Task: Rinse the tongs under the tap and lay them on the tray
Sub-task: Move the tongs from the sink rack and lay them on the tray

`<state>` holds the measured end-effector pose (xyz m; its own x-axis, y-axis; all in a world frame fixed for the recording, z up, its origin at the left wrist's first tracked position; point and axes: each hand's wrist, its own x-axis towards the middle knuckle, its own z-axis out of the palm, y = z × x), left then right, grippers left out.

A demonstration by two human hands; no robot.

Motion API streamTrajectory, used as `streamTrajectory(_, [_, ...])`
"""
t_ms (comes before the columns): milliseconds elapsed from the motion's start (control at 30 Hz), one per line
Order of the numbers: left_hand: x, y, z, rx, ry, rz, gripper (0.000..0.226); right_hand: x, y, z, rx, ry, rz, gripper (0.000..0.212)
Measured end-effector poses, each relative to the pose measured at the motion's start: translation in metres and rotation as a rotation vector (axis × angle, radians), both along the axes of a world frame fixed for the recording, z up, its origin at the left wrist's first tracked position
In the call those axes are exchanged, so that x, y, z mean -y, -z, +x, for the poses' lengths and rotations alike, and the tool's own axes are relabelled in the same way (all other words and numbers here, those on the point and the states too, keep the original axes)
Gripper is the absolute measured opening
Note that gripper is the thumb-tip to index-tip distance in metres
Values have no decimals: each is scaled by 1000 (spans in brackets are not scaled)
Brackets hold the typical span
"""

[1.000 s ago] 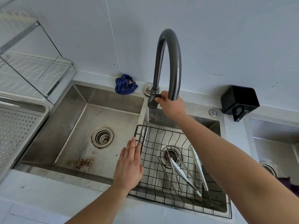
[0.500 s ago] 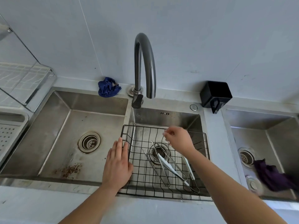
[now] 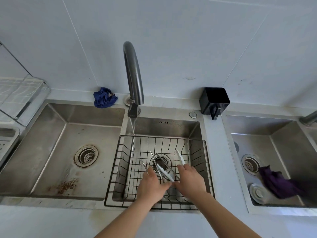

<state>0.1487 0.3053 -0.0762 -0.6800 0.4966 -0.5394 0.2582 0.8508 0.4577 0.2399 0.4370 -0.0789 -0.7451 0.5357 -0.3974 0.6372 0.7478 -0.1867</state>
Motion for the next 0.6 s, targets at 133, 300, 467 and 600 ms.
streamTrajectory(133, [-12, 11, 10, 3, -144, -10, 113, 1, 6, -3, 60, -54, -36, 52])
streamTrajectory(300, [-15, 13, 6, 33, -212, -11, 114, 5, 15, -5, 69, -82, -20, 53])
streamTrajectory(467, [-13, 9, 1, 79, -233, -5, 95, 7, 15, -9, 58, -92, -25, 43])
streamTrajectory(600, [-8, 7, -2, 88, -251, 26, 84, 7, 10, -10, 39, -76, -39, 37])
